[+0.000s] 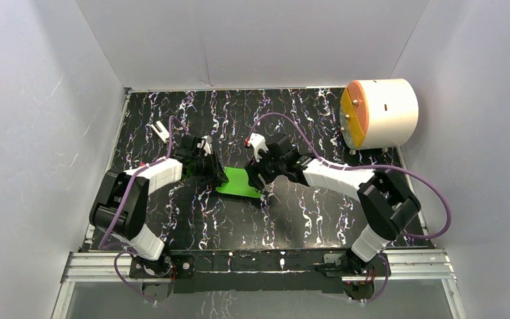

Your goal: Fold the paper box

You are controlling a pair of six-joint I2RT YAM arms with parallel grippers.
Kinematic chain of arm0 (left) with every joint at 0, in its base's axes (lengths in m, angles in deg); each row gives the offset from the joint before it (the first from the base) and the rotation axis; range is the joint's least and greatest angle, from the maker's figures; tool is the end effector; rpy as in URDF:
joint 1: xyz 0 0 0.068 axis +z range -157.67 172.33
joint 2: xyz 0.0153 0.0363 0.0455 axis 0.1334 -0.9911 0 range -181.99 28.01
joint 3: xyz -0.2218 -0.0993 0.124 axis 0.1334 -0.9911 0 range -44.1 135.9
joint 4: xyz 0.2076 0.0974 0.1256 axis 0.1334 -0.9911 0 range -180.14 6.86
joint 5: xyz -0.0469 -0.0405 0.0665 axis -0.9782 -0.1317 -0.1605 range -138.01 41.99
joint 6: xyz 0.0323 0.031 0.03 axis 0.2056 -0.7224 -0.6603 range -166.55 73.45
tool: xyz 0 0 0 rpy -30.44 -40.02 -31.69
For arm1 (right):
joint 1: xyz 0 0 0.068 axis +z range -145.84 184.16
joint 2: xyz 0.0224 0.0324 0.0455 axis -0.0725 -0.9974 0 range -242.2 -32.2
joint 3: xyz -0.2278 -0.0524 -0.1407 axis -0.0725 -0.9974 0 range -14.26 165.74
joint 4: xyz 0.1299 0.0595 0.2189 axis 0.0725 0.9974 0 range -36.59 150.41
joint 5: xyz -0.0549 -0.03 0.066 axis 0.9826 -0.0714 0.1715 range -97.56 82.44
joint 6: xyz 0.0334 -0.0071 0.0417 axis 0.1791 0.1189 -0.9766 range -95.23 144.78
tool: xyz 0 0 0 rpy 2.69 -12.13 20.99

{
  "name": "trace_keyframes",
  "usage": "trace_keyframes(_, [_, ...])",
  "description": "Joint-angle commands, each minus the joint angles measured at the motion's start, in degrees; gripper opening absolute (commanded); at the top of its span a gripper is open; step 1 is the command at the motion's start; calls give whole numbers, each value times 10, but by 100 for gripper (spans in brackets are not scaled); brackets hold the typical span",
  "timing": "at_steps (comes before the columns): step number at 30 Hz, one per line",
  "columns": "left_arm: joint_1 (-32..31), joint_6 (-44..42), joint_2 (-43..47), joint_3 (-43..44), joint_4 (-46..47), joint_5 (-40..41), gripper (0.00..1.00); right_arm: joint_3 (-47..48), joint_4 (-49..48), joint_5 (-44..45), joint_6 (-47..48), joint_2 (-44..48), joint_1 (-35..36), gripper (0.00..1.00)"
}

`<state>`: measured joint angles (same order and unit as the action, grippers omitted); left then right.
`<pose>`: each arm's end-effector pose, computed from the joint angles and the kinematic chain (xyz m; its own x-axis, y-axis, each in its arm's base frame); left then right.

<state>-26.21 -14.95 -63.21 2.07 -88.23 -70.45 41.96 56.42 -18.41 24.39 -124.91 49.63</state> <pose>0.2893 -0.1113 0.1645 -0.8954 -0.2105 -0.3924 0.0666 0.8080 -0.5854 0.2401 0.2537 0.2105 -0.4514 -0.4494 -0.7709 -0.7990 0.5883 0.1249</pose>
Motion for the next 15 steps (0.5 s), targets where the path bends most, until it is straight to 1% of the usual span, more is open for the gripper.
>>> trace_keyframes(1, [-2, -12, 12, 2, -29, -15, 32, 34, -62, -57, 124, -6, 2, 76])
trace_keyframes(3, [-2, -13, 11, 2, -28, -15, 31, 51, -67, -81, 156, -20, 10, 77])
trace_keyframes(7, [-2, -14, 5, 3, -27, -17, 31, 66, -89, -77, 214, -62, 36, 80])
trace_keyframes(10, [-2, -14, 3, 2, -28, -20, 31, 83, -85, -66, 227, -95, 43, 81])
trace_keyframes(15, [-2, -15, 4, 1, -28, -20, 31, 78, -108, -40, 237, -117, 48, 81])
